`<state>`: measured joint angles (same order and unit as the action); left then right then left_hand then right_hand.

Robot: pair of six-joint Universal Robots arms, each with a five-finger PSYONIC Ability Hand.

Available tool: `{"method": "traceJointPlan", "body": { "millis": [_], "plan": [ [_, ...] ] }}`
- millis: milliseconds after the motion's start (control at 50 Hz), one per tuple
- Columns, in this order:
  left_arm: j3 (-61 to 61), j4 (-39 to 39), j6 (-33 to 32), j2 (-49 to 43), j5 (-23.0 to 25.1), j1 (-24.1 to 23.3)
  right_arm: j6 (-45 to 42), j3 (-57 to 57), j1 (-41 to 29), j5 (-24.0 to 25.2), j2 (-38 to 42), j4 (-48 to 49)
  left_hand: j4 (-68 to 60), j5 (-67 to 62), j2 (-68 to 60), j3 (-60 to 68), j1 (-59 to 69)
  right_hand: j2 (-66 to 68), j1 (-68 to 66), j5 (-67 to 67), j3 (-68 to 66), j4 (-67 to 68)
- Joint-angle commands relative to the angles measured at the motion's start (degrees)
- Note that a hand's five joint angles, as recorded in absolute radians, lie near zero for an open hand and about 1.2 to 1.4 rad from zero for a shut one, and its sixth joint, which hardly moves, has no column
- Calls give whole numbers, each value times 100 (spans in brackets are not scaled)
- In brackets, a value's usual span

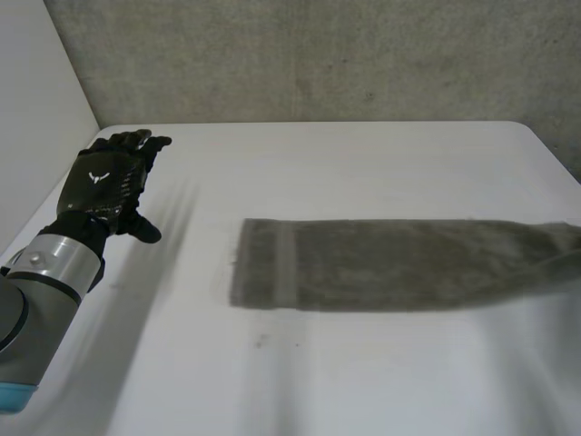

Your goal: Fold the laundry

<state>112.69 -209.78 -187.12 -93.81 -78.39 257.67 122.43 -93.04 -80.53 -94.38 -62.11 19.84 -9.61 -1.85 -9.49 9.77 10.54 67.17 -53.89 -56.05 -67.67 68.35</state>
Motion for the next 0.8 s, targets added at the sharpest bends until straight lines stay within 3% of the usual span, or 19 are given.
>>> {"method": "traceJointPlan", "body": {
  "millis": [20,80,120,140,200,220,260,380,480,500,520,540,560,700,800],
  "plan": [
    [-2,8,0,3,-1,-7,815,172,-944,366,-748,257,-39,185,-51,23,-54,1283,-2611,-1395,-1233,1165],
    [-2,-1,0,3,-1,-7,1002,208,-1317,526,-838,275,-39,185,-51,23,-54,1283,-2611,-1395,-1233,1165],
    [-2,-1,0,3,-1,-15,1194,278,-2103,893,-838,275,-39,185,-51,23,-54,1283,-2611,-1395,-1233,1165],
    [-2,-1,0,3,-1,-16,1195,278,-2108,895,-838,275,-39,185,-51,23,-54,1283,-2611,-1395,-1233,1165],
    [7,8,0,3,-1,-33,1160,348,-3404,1412,-602,283,-39,185,-51,23,-54,1283,-2611,-1395,-1233,1165],
    [7,8,0,3,-1,-33,1160,348,-3408,1413,-601,283,-39,185,-51,23,-54,1283,-2611,-1395,-1233,1165],
    [7,8,0,3,-1,-33,1143,549,-4205,1649,-190,327,-39,185,-51,23,-54,1283,-2611,-1395,-1233,1165],
    [68,-10,0,3,-1,-59,1107,866,-5112,1730,786,362,-39,185,-51,23,-54,1283,-2611,-1395,-1233,1165],
    [77,-63,-18,-6,-1,-95,1028,999,-5360,1694,1245,336,-39,185,-51,23,-54,1283,-2611,-1395,-1233,1165],
    [77,-97,-18,-24,-1,-103,1054,1007,-5368,1712,1332,327,-39,185,-51,23,-54,123,-1452,-236,-73,5],
    [86,-124,-18,-41,-1,-112,1055,1008,-5377,1660,1377,327,-39,185,-51,23,-54,-2769,1441,2657,2820,-2887],
    [86,-124,-18,-41,-1,-112,1055,1008,-5377,1659,1377,327,-39,185,-51,23,-54,-2798,1470,2686,2849,-2916],
    [86,-150,-18,-67,-1,-104,1063,1008,-5368,1590,1360,293,-39,185,-51,23,-54,-5717,4389,5605,5767,-5835],
    [86,-168,-18,-112,-1,-130,1415,876,-5131,1079,621,248,-39,185,-51,23,-54,-5717,4389,5605,5767,-5835],
    [130,-177,-18,-103,-1,-156,2452,436,-4182,886,-187,37,-39,185,-51,23,-54,-5717,4389,5605,5767,-5835]
  ]
}}
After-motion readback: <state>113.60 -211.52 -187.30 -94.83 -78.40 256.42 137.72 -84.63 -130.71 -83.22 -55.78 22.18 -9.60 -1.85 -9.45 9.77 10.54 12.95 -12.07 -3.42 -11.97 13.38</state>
